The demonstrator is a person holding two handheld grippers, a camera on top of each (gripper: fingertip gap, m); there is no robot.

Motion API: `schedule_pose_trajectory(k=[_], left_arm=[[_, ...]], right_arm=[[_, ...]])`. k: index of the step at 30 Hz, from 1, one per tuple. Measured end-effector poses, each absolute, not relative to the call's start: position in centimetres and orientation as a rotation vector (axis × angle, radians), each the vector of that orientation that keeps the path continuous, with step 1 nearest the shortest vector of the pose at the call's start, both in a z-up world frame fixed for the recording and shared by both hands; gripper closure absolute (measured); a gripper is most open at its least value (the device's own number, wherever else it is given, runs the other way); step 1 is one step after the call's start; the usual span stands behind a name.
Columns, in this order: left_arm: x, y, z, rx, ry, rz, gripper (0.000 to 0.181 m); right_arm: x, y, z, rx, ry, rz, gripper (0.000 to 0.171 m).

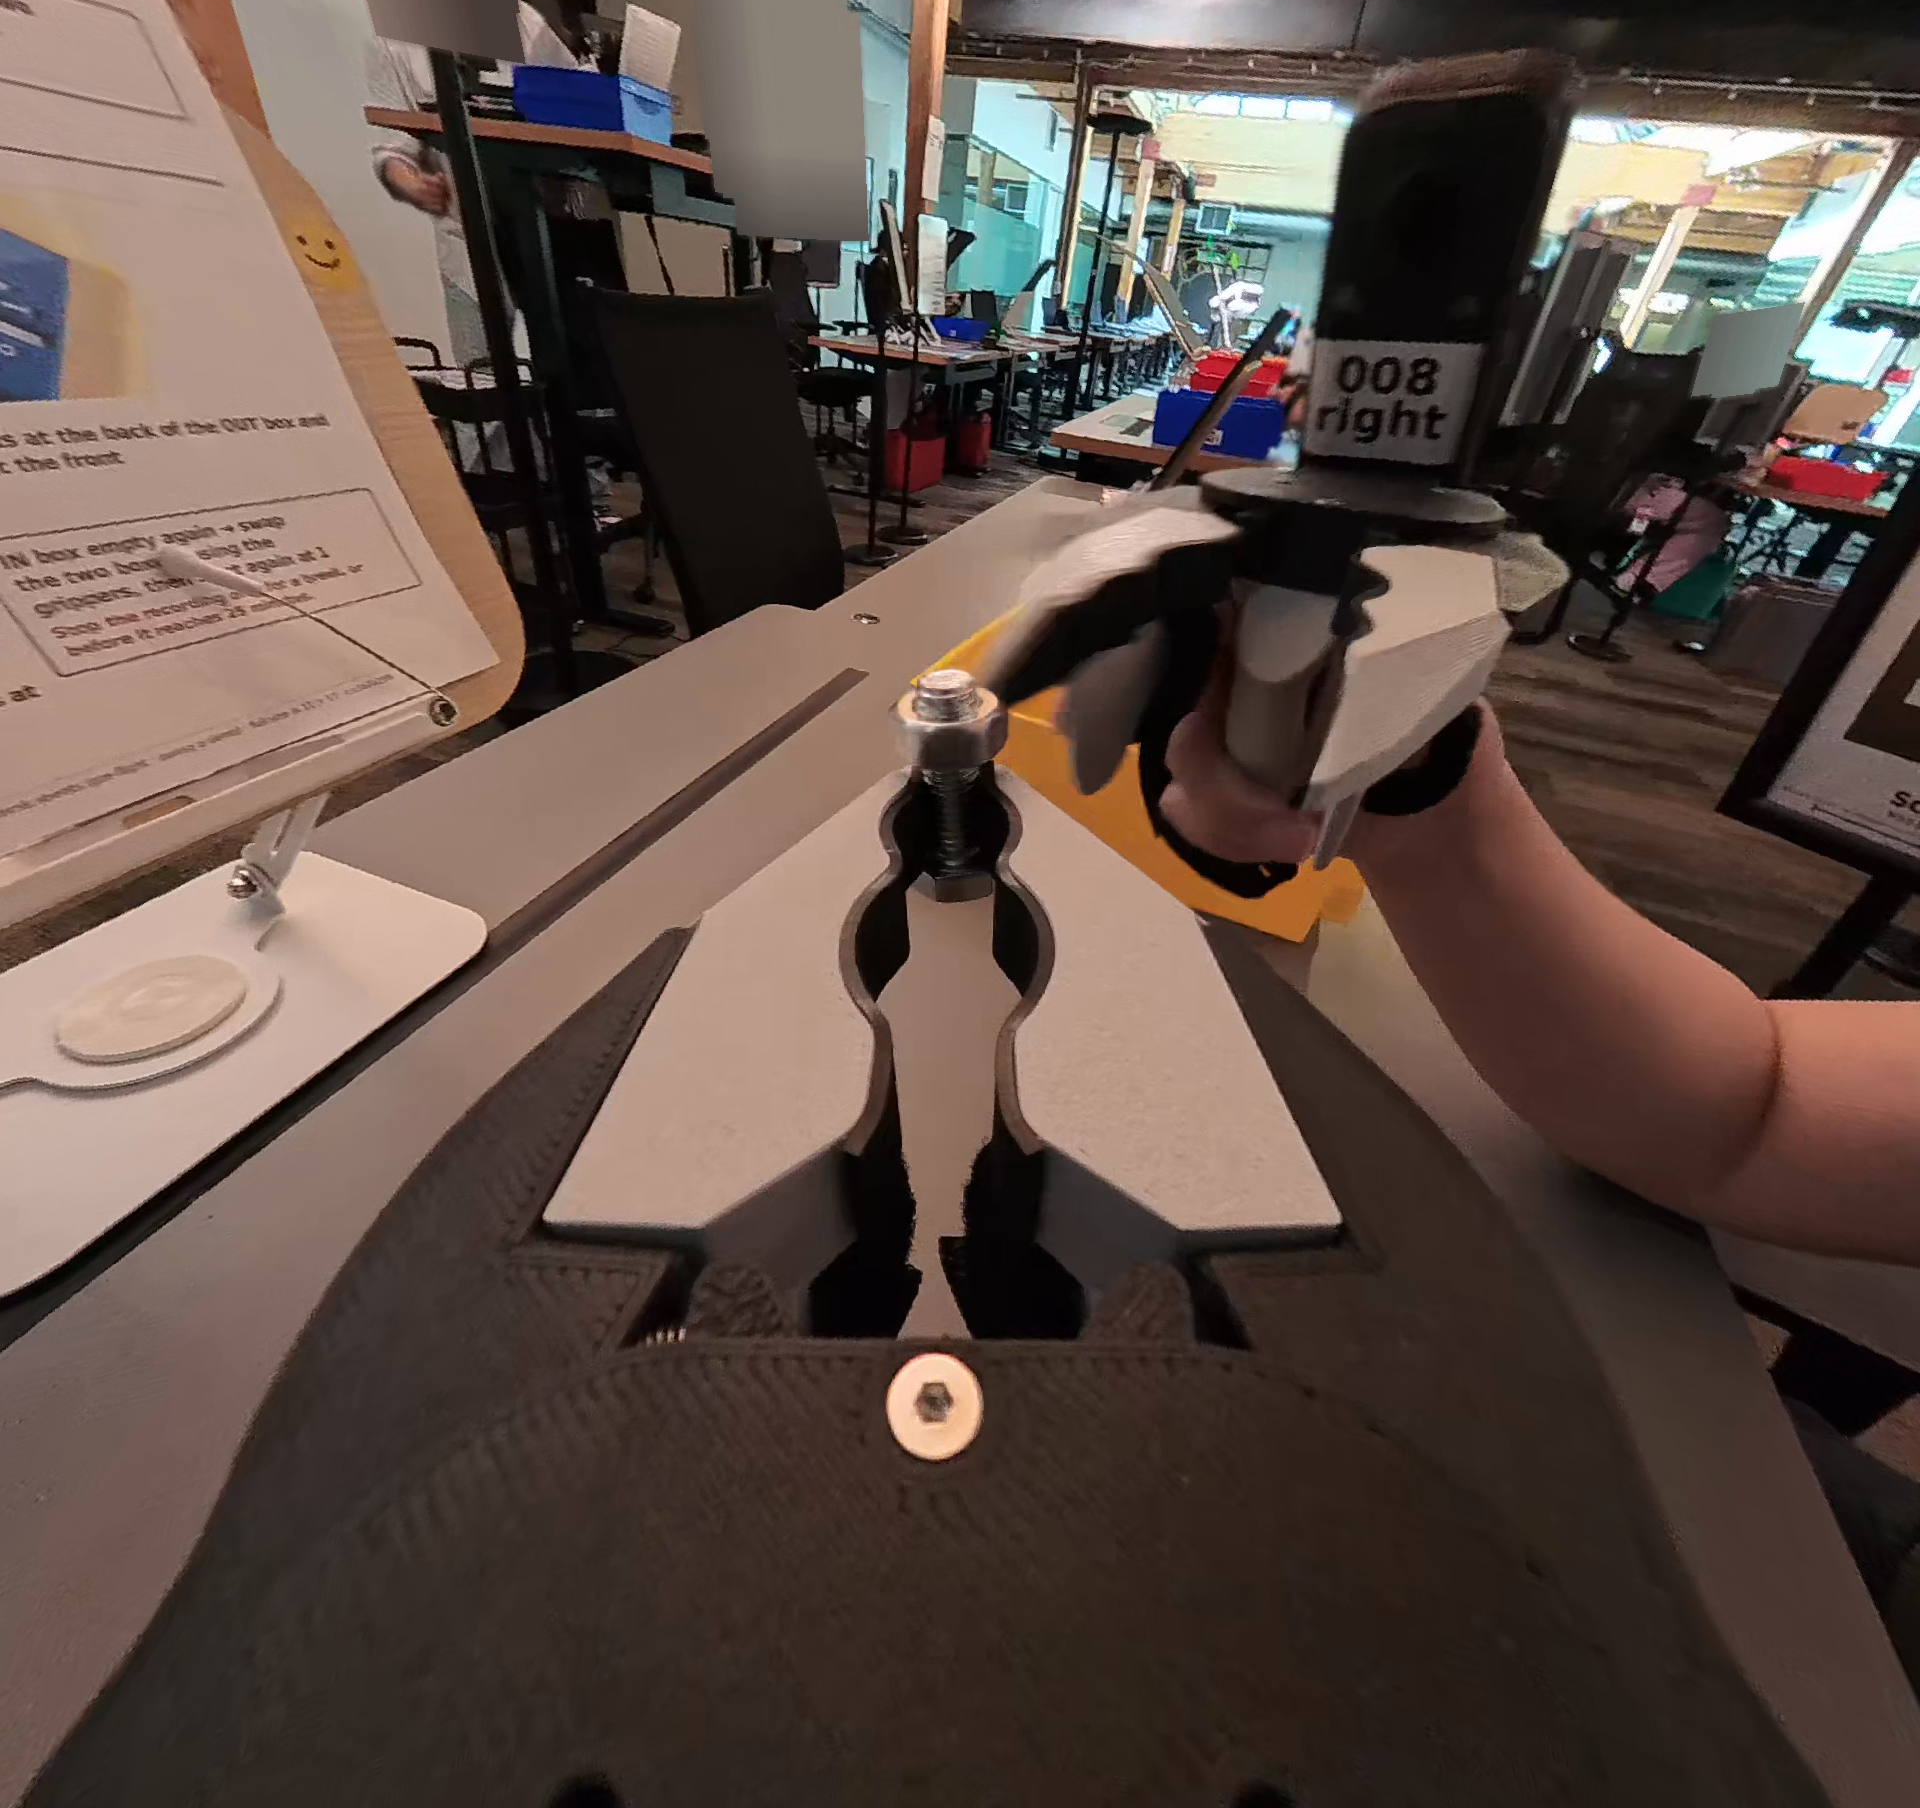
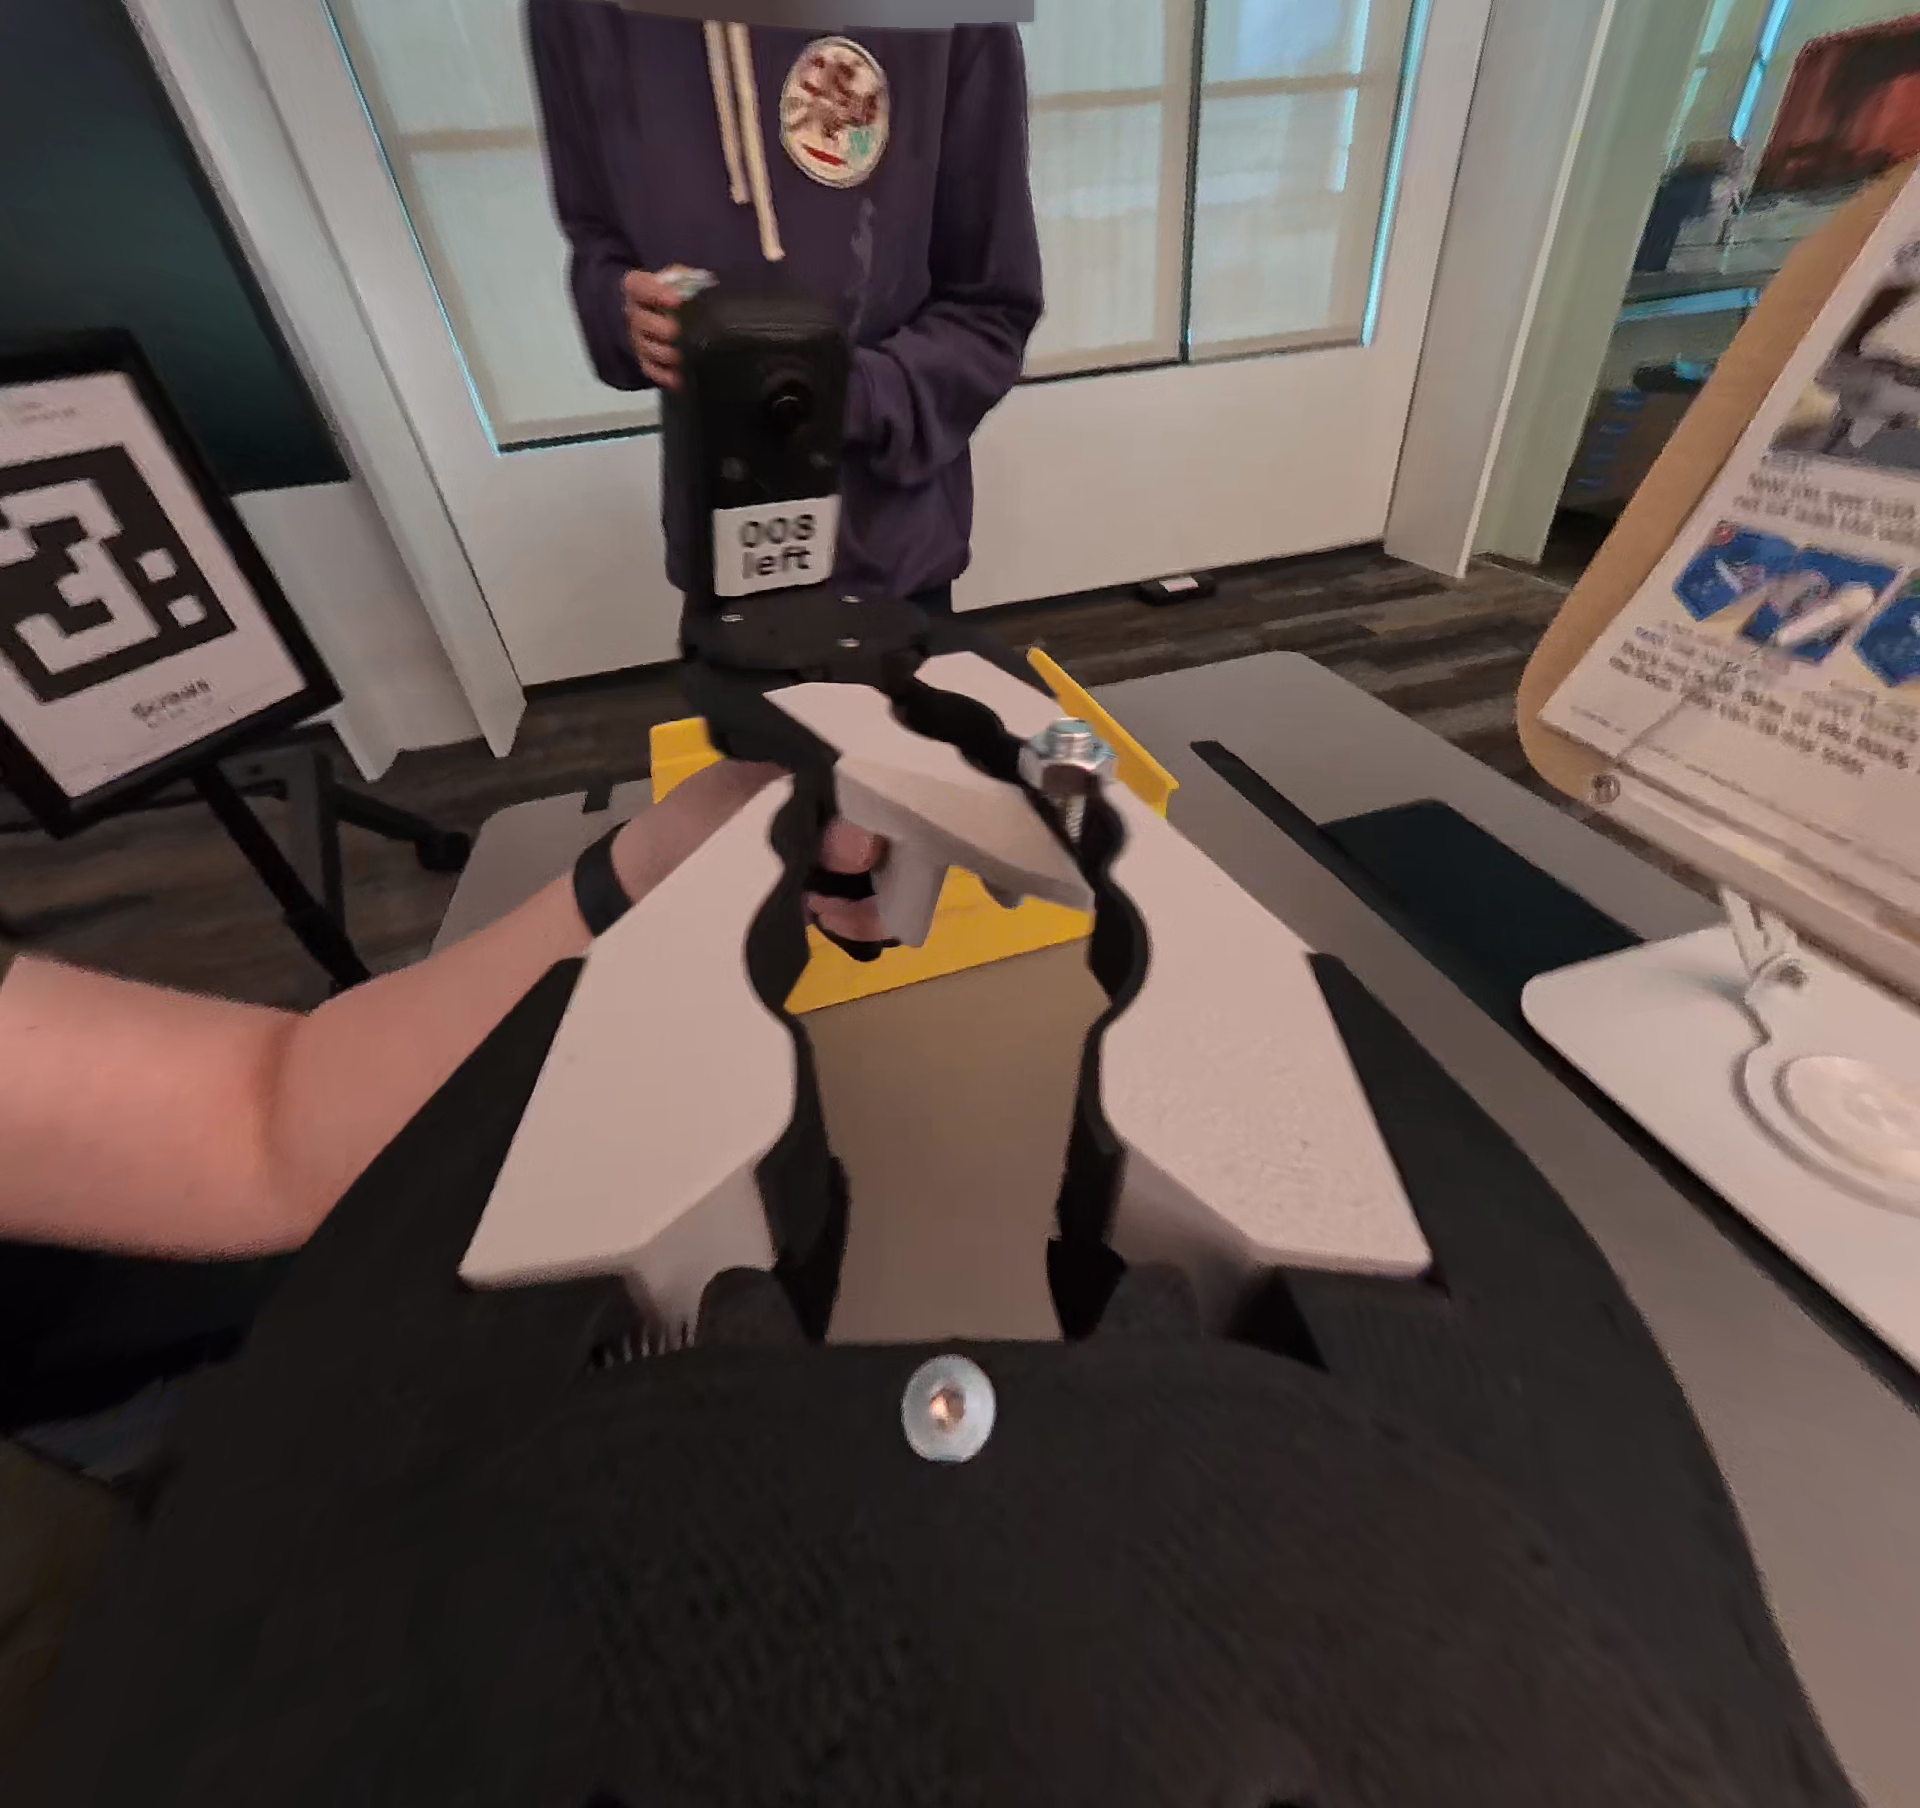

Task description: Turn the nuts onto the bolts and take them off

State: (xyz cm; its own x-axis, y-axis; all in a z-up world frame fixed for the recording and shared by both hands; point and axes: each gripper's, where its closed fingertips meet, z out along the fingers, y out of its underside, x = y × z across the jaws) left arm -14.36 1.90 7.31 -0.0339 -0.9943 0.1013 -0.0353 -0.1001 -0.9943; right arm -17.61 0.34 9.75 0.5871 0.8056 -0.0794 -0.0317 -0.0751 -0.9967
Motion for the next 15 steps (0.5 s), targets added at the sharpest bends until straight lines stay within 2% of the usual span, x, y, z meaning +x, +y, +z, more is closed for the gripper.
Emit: schedule_pose_trajectory(k=[1,3,7,10,11,13,15], left_arm=[[-14.5,2.1,7.5,-1.292,1.196,-1.297,0.174],[-14.7,2.1,7.6,-1.290,1.195,-1.315,0.174],[-14.1,1.2,7.3,-1.276,1.241,-1.304,0.174],[-13.9,1.2,7.4,-1.273,1.236,-1.297,0.174],[-14.1,1.2,7.5,-1.269,1.234,-1.306,0.174],[-14.4,1.3,7.9,-1.264,1.216,-1.323,0.174],[-14.5,1.2,7.8,-1.265,1.229,-1.320,0.174]], right_arm=[[-17.7,-0.6,10.5,-1.440,-0.736,0.802,0.136],[-17.1,-0.4,11.2,-1.422,-0.692,0.792,0.136],[-16.9,1.3,9.9,-1.486,-0.625,0.768,0.124],[-17.7,1.1,9.1,-1.517,-0.671,0.803,0.123],[-17.4,1.0,9.3,-1.508,-0.679,0.782,0.126],[-16.6,0.7,10.0,-1.471,-0.679,0.754,0.145],[-16.0,0.8,10.8,-1.440,-0.620,0.788,0.142]])
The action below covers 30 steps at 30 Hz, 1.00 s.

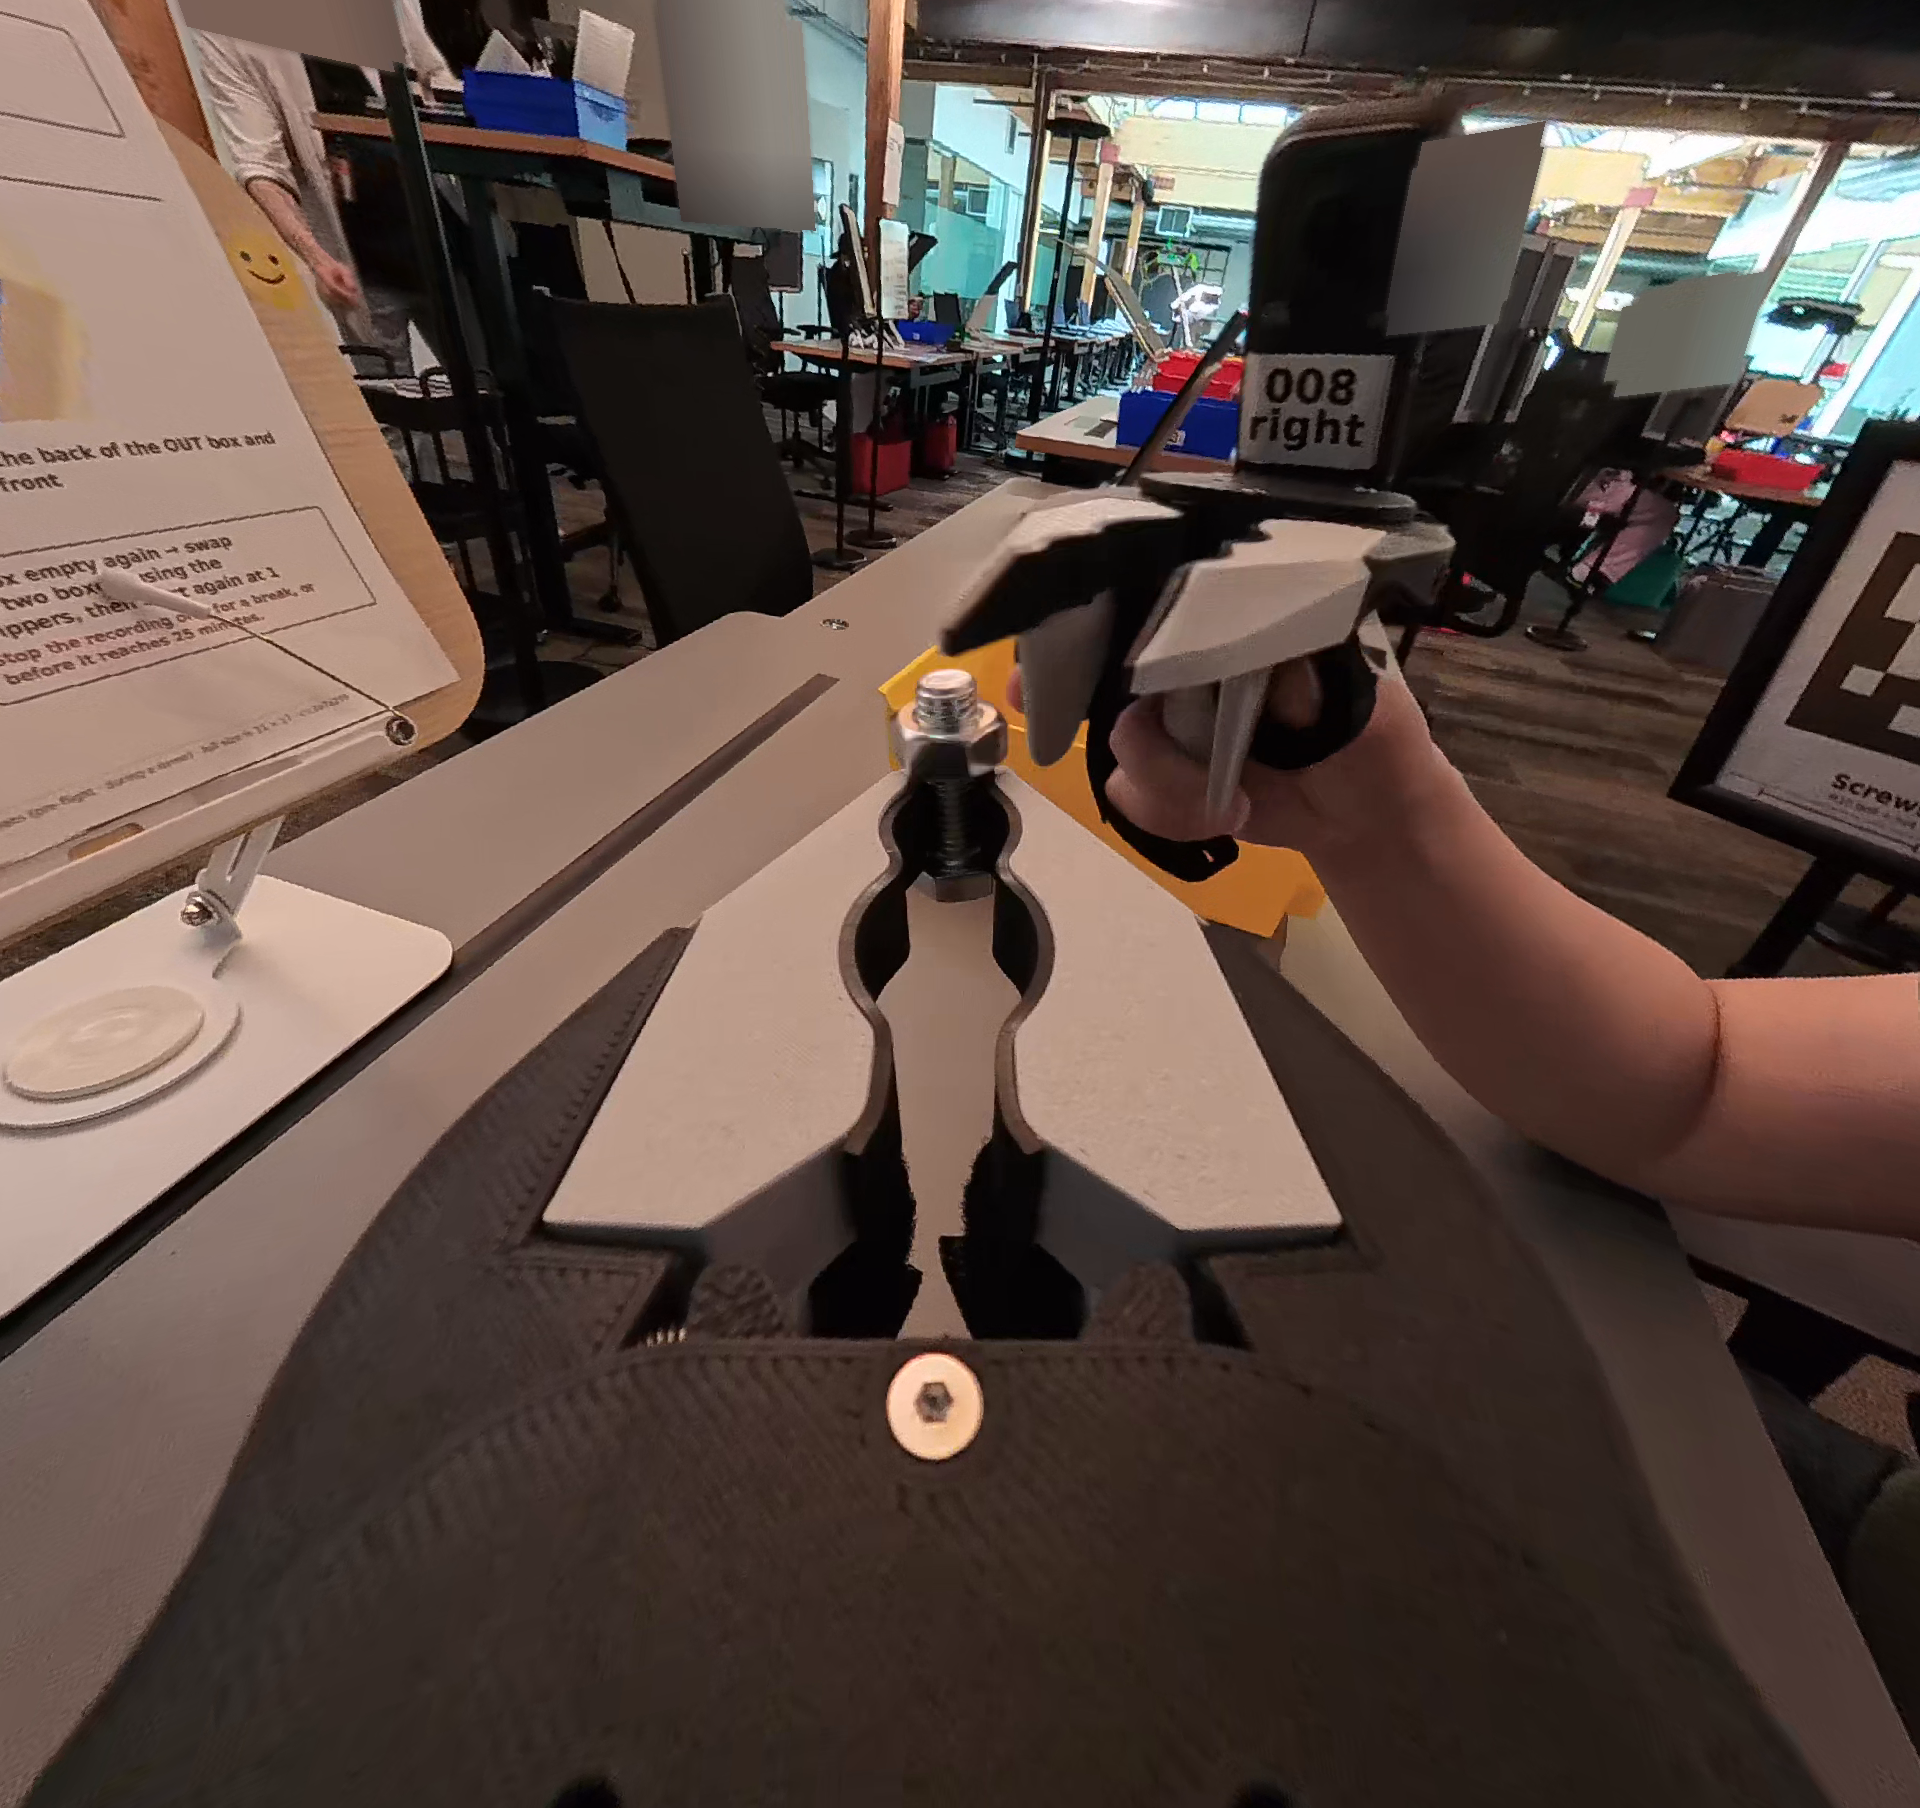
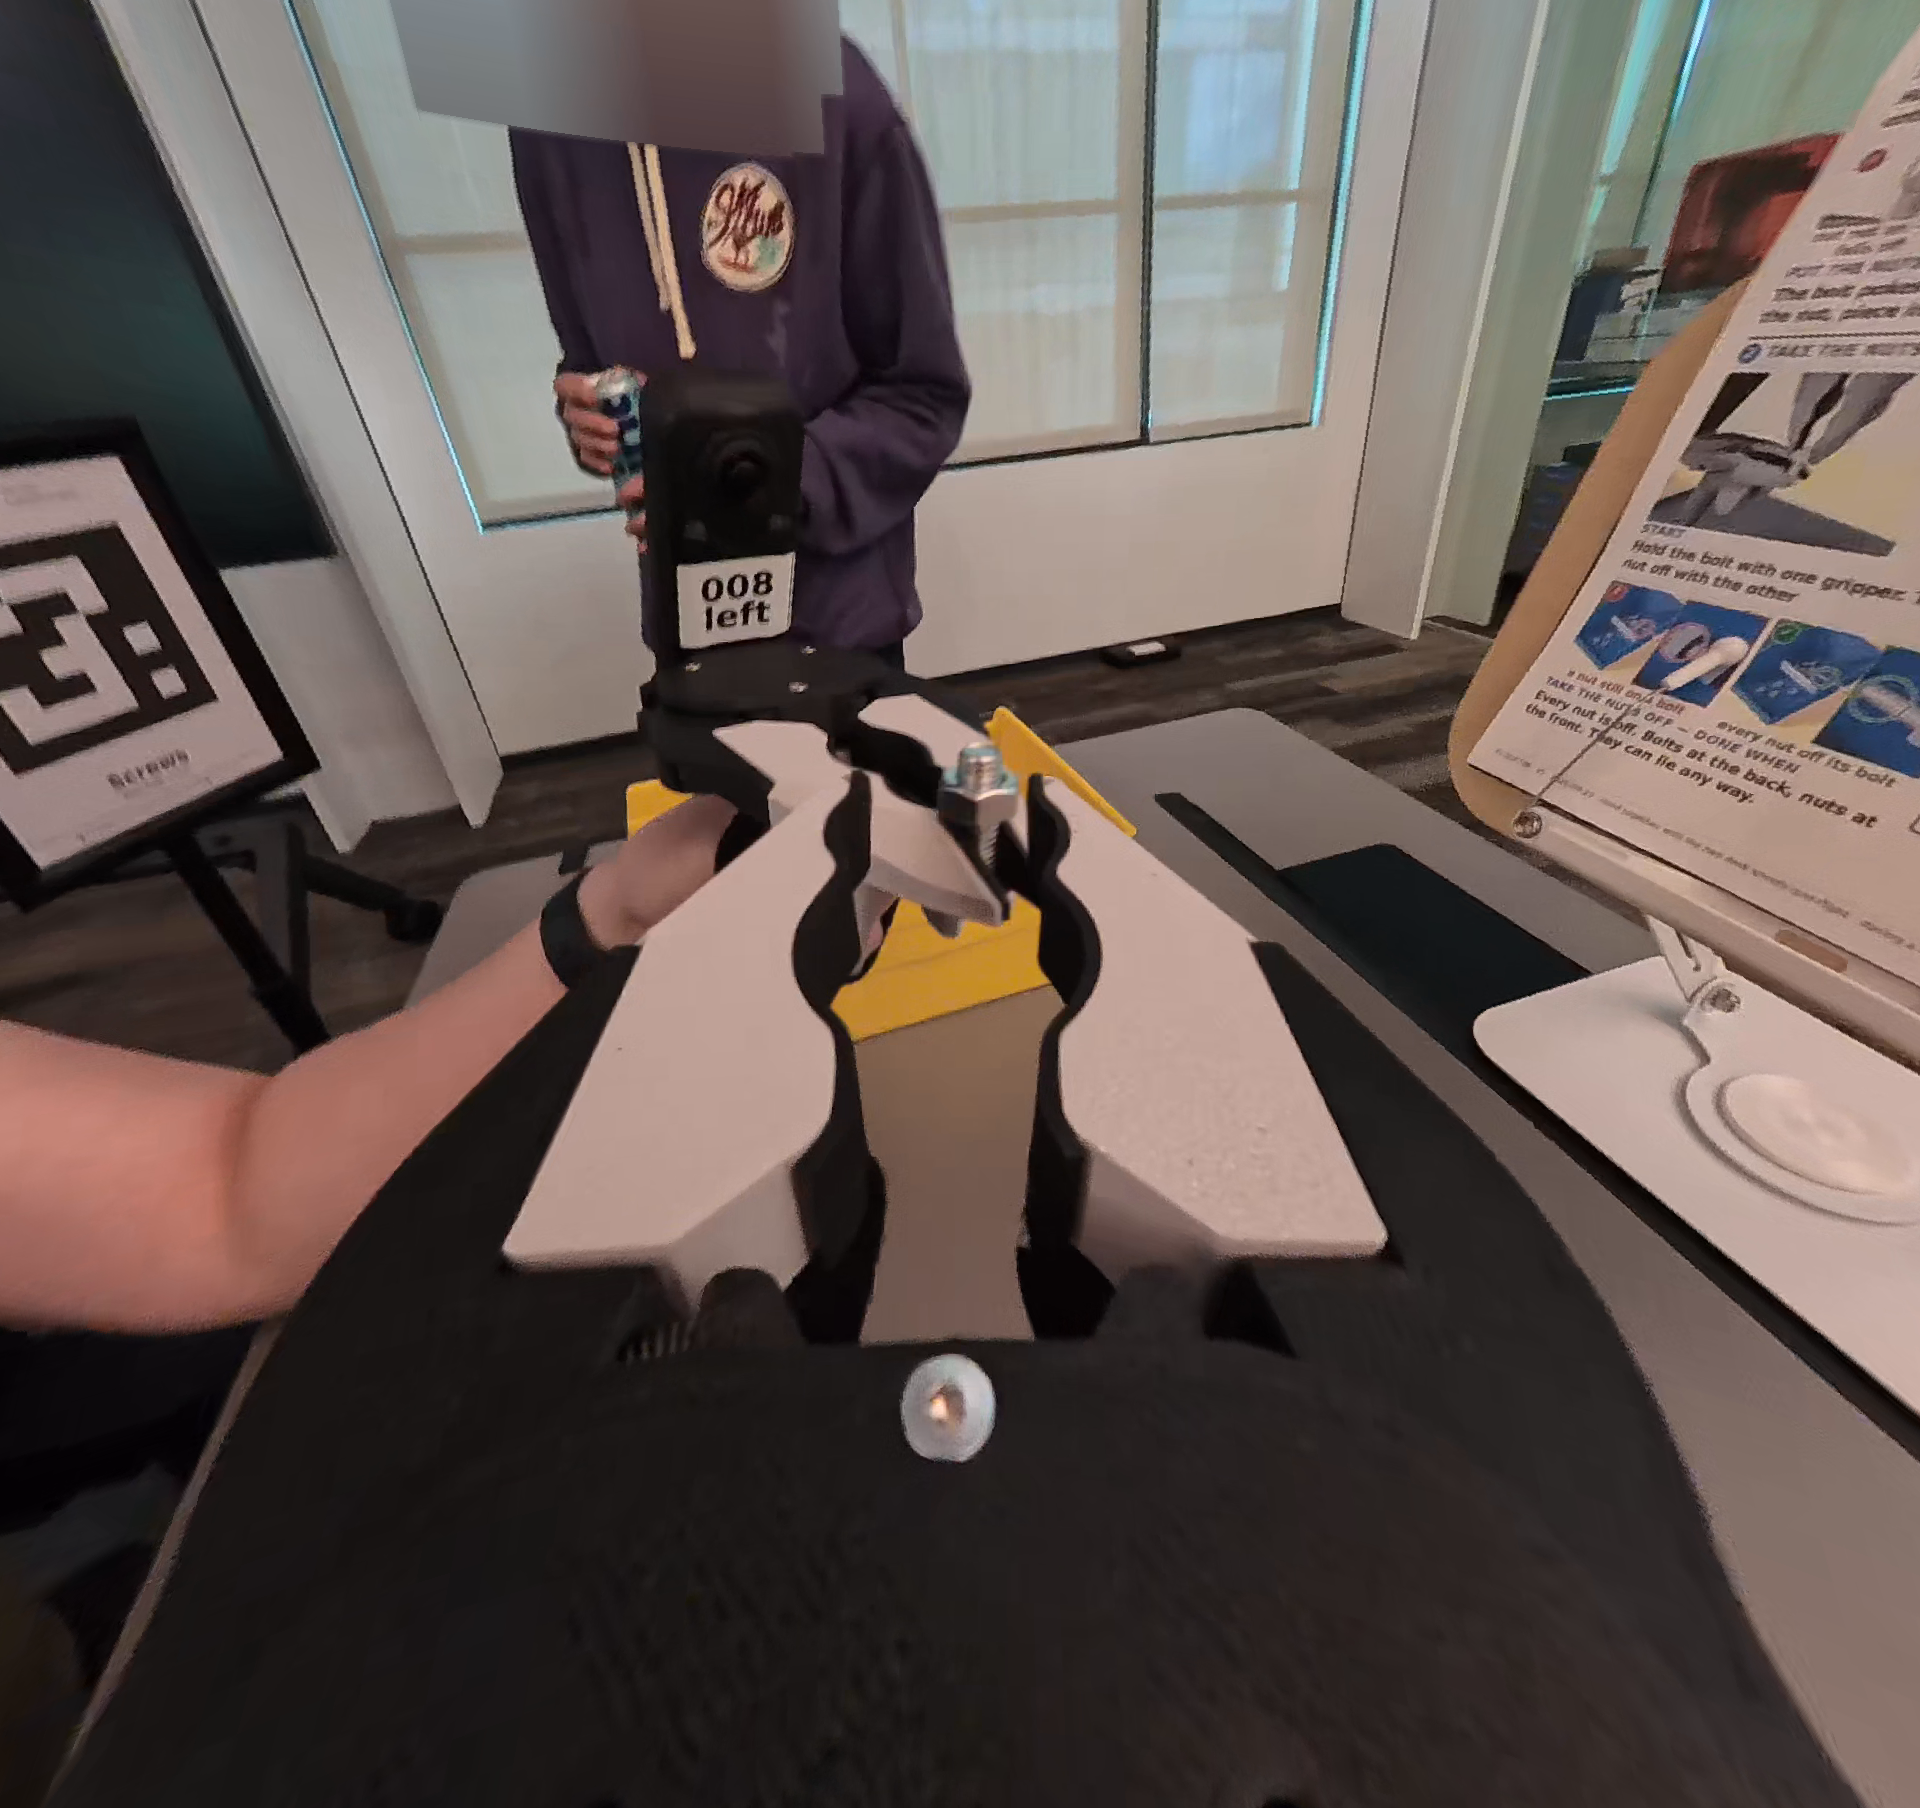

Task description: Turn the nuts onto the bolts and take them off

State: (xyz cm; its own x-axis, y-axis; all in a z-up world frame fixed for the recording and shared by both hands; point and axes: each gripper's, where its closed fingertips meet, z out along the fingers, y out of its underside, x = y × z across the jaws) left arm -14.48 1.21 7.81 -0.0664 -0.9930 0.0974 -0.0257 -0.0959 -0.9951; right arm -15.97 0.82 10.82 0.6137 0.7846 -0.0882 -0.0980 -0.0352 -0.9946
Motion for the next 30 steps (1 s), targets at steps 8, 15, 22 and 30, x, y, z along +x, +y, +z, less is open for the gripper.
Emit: schedule_pose_trajectory(k=[8,15,22,30], left_arm=[[-13.6,0.1,7.3,-1.252,1.290,-1.292,0.174],[-13.9,-0.5,8.3,-1.237,1.268,-1.340,0.171],[-14.0,-0.7,9.1,-1.286,1.234,-1.365,0.170],[-14.4,-2.6,9.6,-1.241,1.321,-1.377,0.174]], right_arm=[[-16.9,1.6,9.1,-1.510,-0.643,0.774,0.150],[-16.7,1.1,9.9,-1.488,-0.626,0.852,0.153],[-16.7,0.8,10.7,-1.454,-0.598,0.926,0.153],[-17.6,-1.0,11.4,-1.408,-0.724,0.888,0.153]])
